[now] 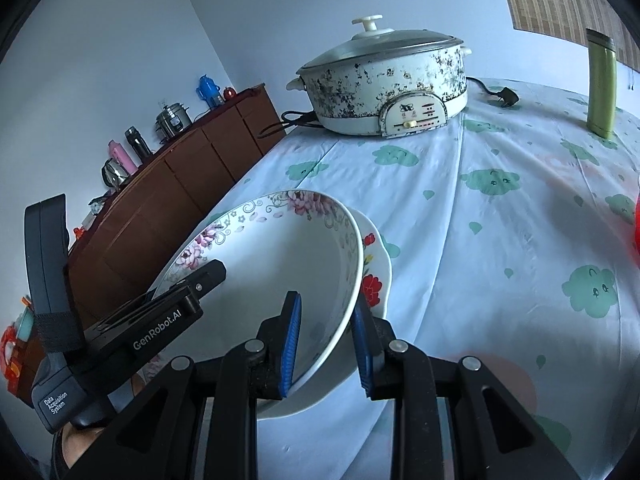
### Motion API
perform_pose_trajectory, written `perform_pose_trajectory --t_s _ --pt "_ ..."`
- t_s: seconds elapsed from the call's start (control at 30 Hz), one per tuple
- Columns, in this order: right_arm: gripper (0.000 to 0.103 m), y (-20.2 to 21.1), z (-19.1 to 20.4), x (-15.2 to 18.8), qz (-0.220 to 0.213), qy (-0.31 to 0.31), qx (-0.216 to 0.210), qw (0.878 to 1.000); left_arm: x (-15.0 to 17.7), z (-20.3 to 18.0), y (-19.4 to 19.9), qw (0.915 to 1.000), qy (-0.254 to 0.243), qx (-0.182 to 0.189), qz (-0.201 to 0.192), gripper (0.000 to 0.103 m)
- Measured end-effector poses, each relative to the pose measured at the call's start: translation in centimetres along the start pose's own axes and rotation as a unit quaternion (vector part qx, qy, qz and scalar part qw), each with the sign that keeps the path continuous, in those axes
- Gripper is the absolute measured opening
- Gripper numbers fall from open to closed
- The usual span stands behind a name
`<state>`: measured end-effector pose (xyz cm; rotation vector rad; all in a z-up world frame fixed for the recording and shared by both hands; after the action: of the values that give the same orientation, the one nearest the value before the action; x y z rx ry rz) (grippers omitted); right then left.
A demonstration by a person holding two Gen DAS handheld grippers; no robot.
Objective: Organize plates and bowls
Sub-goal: 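Lower the pink-floral bowl onto the stacked plates with both grippers, then open both grippers and pull them back from the pink-floral bowl rim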
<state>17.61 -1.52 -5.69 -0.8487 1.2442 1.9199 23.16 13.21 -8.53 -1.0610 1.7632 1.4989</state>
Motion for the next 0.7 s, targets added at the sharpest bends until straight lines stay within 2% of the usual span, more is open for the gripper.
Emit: perform_pose_trajectory --t_s 0.2,0.37,0.6,0.7 --pt "0.029 0.7 -0.2 0.2 -0.016 -0.026 -0.008 0.999 0.1 0.0 -0.1 0.9999 0.007 0.008 0.002 0.053" --pt "0.031 0.9 -1.3 0.0 -0.024 -0.089 -0.041 0.995 0.4 0.3 -0.6 0.9987 0.041 0.026 0.019 0.053" --pt "0.031 0.6 -2.0 -0.2 -0.042 -0.122 -0.058 0.99 0.5 0.2 -0.6 0.9989 0.04 0.022 0.014 0.053" --pt "0.031 0.5 -2.7 -0.2 -0.052 -0.157 -0.07 0.984 0.6 0.2 -0.7 0.9988 0.041 0.022 0.016 0.053"
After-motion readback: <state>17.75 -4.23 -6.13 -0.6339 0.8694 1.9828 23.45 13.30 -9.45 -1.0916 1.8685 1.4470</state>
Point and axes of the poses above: each gripper's, at about its wrist camera, not at the fingertips, and y roughly against the way its jaws point, z to its left, x to its underside, the point moved 6 cm from there along -y, roughly the way its jaws point, and after that the axes turned 14 degrees about -z, right-handed, at the moved point
